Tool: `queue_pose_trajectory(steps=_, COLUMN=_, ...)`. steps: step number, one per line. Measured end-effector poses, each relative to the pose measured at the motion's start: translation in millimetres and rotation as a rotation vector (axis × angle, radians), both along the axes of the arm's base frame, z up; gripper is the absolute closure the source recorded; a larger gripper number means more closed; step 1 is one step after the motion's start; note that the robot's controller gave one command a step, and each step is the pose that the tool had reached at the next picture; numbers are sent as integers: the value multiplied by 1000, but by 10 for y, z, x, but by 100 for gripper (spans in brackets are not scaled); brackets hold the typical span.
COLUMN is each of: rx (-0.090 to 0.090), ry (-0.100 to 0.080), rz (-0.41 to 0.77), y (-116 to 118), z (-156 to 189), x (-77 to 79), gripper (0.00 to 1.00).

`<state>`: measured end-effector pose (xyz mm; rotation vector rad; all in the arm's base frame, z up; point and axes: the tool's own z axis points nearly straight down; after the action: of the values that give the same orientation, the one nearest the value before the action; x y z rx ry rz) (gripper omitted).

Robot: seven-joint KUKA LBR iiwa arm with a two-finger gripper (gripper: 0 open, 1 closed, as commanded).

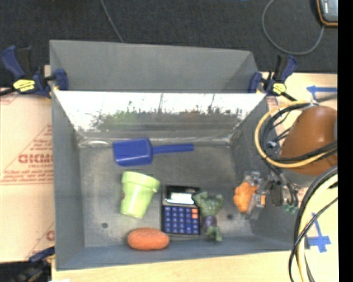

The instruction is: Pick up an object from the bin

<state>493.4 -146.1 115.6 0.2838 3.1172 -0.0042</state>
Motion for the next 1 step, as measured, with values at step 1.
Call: queue_pose_trajectory(steps=1, rx=3, ry=8, rz=2, y=5, z=254, x=-18, gripper=100)
